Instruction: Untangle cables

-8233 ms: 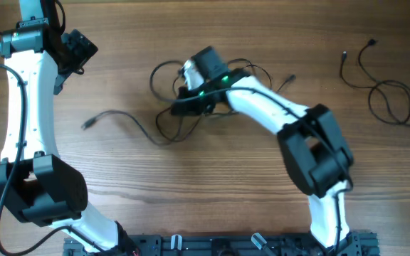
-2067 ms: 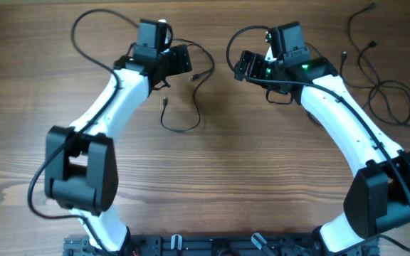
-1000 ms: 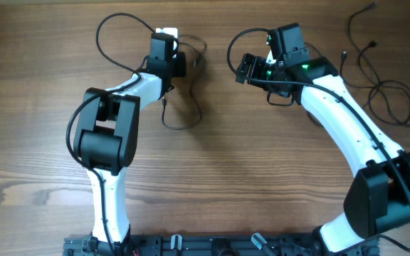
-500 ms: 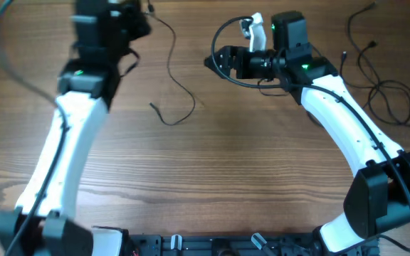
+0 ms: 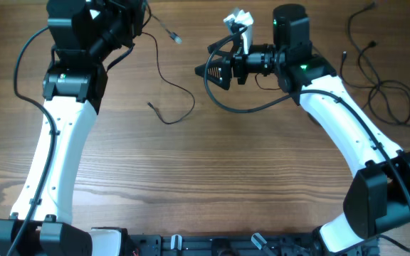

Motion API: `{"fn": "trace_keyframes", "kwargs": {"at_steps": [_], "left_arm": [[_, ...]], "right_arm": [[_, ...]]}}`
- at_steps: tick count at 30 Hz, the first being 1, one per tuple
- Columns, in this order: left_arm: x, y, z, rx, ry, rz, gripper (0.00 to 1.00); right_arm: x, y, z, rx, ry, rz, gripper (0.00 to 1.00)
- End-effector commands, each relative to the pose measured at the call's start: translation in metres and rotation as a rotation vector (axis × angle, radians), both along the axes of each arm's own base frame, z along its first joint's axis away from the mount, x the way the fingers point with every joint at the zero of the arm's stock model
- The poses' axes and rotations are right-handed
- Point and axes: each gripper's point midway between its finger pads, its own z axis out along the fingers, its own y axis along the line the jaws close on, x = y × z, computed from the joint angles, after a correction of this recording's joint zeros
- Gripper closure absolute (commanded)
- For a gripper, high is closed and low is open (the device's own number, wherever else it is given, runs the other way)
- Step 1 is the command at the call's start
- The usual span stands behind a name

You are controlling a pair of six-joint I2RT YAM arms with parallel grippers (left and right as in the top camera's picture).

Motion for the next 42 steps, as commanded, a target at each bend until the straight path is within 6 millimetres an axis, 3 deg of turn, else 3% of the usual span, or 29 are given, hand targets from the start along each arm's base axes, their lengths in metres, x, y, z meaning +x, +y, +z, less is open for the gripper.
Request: {"fn": "trace_keyframes", "kwargs": {"at_steps": [1, 2, 9, 13, 19, 24, 27, 31, 37, 42], "left_arm": [[-0.011, -0.019, 0.017, -0.198, 0.045, -0.114, 0.83], [-0.012, -0.021, 0.021, -0.231, 0.049, -0.125, 0.96], [-0.022, -0.033, 0.037, -0.352, 0.074, -0.215, 0.96], [-0.032, -0.042, 0.064, -0.352, -0.036, -0.31, 0.96], [-0.045, -0.053, 0.072, -0.393, -0.018, -0.4, 0.96], [-0.056, -0.062, 0.075, -0.419, 0.012, -0.476, 0.96], [-0.064, -0.065, 0.09, -0.399, -0.072, -0.522, 0.96], [-0.077, -0.08, 0.1, -0.424, -0.085, -0.588, 0.96], [-0.076, -0.082, 0.1, -0.426, -0.081, -0.584, 0.96], [-0.073, -0.076, 0.1, -0.421, -0.092, -0.565, 0.96]], "right_arm": [[-0.002, 0.011, 0.003, -0.034, -0.076, 0.002, 0.0], [0.003, 0.013, -0.002, -0.071, -0.098, -0.034, 0.0], [0.008, 0.033, -0.012, -0.207, -0.301, -0.076, 0.0], [0.012, 0.049, -0.014, -0.254, -0.399, -0.101, 0.0], [0.034, 0.057, -0.013, -0.277, -0.486, -0.209, 0.0], [0.044, 0.063, -0.023, -0.263, -0.497, -0.215, 0.0], [0.049, 0.066, -0.034, -0.266, -0.492, -0.214, 0.01], [0.06, 0.073, -0.049, -0.245, -0.491, -0.226, 0.09], [0.068, 0.078, -0.028, -0.107, -0.415, -0.299, 0.09], [0.065, 0.079, -0.03, -0.082, -0.35, -0.29, 0.1]]}}
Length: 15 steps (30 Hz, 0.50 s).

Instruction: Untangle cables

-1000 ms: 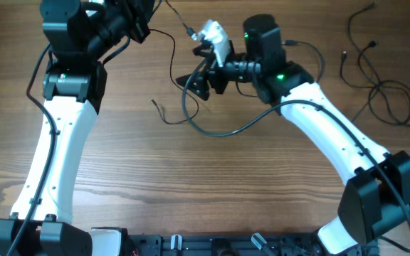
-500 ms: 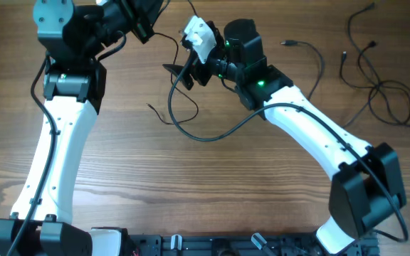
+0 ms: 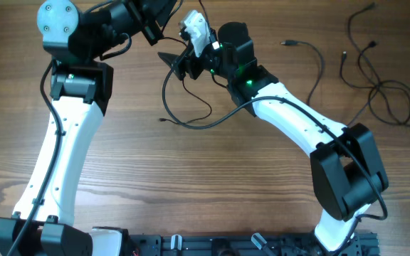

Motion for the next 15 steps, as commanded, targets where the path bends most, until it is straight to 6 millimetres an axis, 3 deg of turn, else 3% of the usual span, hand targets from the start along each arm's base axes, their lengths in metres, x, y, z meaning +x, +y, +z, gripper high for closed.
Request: {"fn": "trace_keyframes", "kwargs": {"at_steps": [1, 4, 6, 7, 9, 10, 13, 15], "left_arm": [[0.003, 0.008, 0.002, -0.001, -0.009, 0.024, 0.96], [0.011, 0.022, 0.002, -0.004, -0.007, 0.065, 0.96], [0.012, 0.025, 0.002, -0.004, -0.007, 0.073, 0.96], [0.012, 0.026, 0.002, -0.004, -0.007, 0.075, 0.96], [0.012, 0.026, 0.002, -0.004, -0.007, 0.075, 0.96], [0.012, 0.026, 0.002, -0.004, -0.007, 0.075, 0.96], [0.012, 0.026, 0.002, -0.004, -0.007, 0.075, 0.96], [0.012, 0.026, 0.002, -0.004, -0.007, 0.075, 0.96]], "right_arm": [[-0.004, 0.004, 0.001, 0.045, 0.066, 0.028, 0.1], [-0.01, 0.005, 0.01, 0.054, 0.058, 0.057, 0.14], [-0.01, 0.005, 0.012, 0.056, 0.053, 0.057, 0.25], [-0.01, 0.005, 0.011, 0.056, 0.055, 0.057, 0.33], [-0.01, 0.005, 0.011, 0.056, 0.058, 0.057, 0.63], [-0.01, 0.005, 0.011, 0.057, 0.057, 0.057, 0.69], [-0.012, 0.007, 0.013, 0.063, 0.053, 0.072, 0.73], [-0.016, 0.009, 0.015, 0.07, 0.052, 0.098, 0.66]]}}
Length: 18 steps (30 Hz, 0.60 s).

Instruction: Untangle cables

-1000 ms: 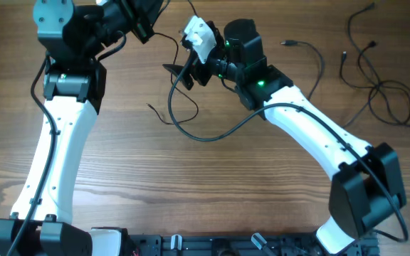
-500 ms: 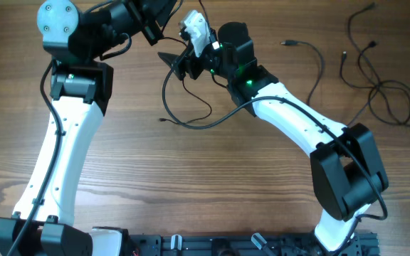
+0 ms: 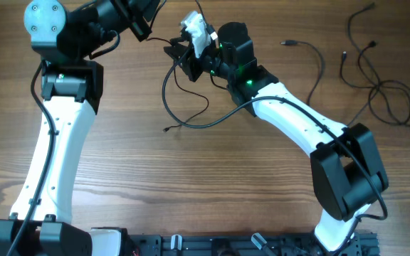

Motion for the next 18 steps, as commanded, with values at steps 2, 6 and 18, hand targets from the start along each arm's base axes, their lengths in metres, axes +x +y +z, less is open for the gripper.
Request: {"fn": "trace_keyframes", "kwargs": {"at_steps": [2, 6, 18], "left_arm": [[0.001, 0.002, 0.001, -0.001, -0.007, 0.01, 0.96], [0.001, 0.002, 0.001, -0.001, -0.007, 0.008, 0.96], [-0.007, -0.013, 0.0, 0.005, -0.007, -0.042, 0.96]], "right_arm": [[-0.005, 0.003, 0.017, 0.031, -0.022, 0.044, 0.64], [-0.005, 0.003, 0.017, 0.031, -0.022, 0.043, 0.66], [0.001, 0.0, 0.012, 0.015, -0.02, 0.003, 0.51]]}}
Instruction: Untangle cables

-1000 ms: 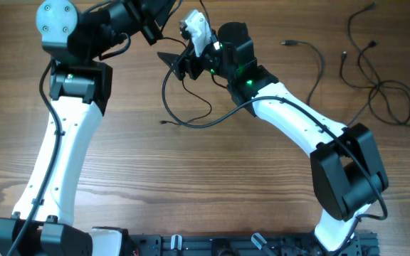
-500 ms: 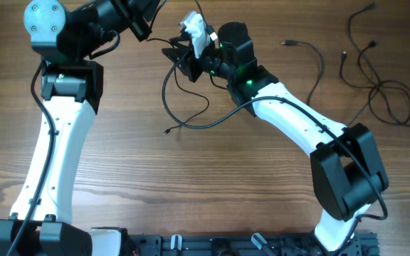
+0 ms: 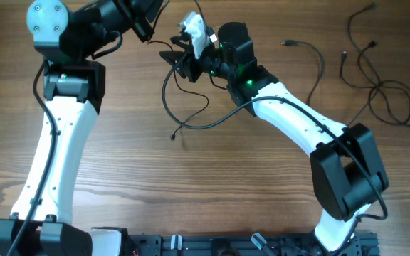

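A thin black cable [image 3: 206,107] hangs from the two grippers at the table's far side. It loops down to the right, and its free end [image 3: 174,135] lies on the wood. My left gripper [image 3: 148,27] is at the top, shut on the cable's upper part. Close beside it, to the right, my right gripper [image 3: 171,58] points left and is closed on the same cable. The exact contact points are hidden by the fingers. A white tag [image 3: 194,27] sits on the right wrist.
A tangled bundle of black cables [image 3: 386,96] lies at the far right. Another black cable with a plug [image 3: 312,51] lies right of the right arm. The right arm's own thick hose [image 3: 191,122] droops under the grippers. The arm bases stand at the near edge.
The right wrist has turned a little in place. The cable's free end has shifted down and to the right on the table. The left gripper has hardly moved.
At first my left gripper held the thin cable at the far left, with the right gripper well off to the right. The right gripper then stood beside the left one at the cable. Since then the cable's free end has shifted steadily down and right.
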Motion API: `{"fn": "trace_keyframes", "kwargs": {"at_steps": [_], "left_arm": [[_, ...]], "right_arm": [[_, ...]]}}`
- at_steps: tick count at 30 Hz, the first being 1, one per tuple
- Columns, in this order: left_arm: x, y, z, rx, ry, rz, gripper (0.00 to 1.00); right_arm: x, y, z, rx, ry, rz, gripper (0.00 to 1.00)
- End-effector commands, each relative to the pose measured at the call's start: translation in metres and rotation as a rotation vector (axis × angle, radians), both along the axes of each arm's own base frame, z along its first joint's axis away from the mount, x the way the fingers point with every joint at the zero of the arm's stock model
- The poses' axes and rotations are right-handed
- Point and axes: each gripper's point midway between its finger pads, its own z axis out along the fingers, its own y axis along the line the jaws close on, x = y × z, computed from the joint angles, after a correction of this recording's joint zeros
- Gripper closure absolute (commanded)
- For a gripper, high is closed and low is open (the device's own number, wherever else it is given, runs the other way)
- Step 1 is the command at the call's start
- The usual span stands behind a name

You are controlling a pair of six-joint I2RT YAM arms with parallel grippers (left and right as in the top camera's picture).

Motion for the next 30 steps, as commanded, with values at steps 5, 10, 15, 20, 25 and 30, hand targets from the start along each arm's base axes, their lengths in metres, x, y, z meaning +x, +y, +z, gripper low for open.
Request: {"fn": "trace_keyframes", "kwargs": {"at_steps": [5, 10, 15, 20, 25, 30], "left_arm": [[-0.005, -0.007, 0.0, 0.007, -0.008, -0.031, 0.96], [-0.004, -0.007, -0.001, 0.007, -0.006, -0.03, 0.96], [0.011, -0.001, -0.017, 0.025, 0.052, 0.04, 0.96], [0.051, 0.039, -0.076, 0.184, 0.185, 0.324, 0.96], [0.069, 0.112, -0.153, 0.451, 0.405, 0.739, 0.96], [0.048, 0.145, -0.202, 0.617, 0.603, 0.867, 0.96]], "right_arm": [[0.005, -0.003, 0.01, 0.006, -0.018, -0.024, 0.56], [0.004, -0.003, 0.007, 0.003, -0.006, -0.024, 0.96], [-0.021, 0.006, -0.005, 0.033, 0.16, 0.092, 0.96], [-0.058, 0.006, -0.036, -0.016, 0.382, 0.214, 0.96], [-0.09, -0.003, -0.069, -0.114, 0.563, 0.252, 0.96], [-0.101, -0.01, -0.082, -0.159, 0.641, 0.248, 0.96]]}}
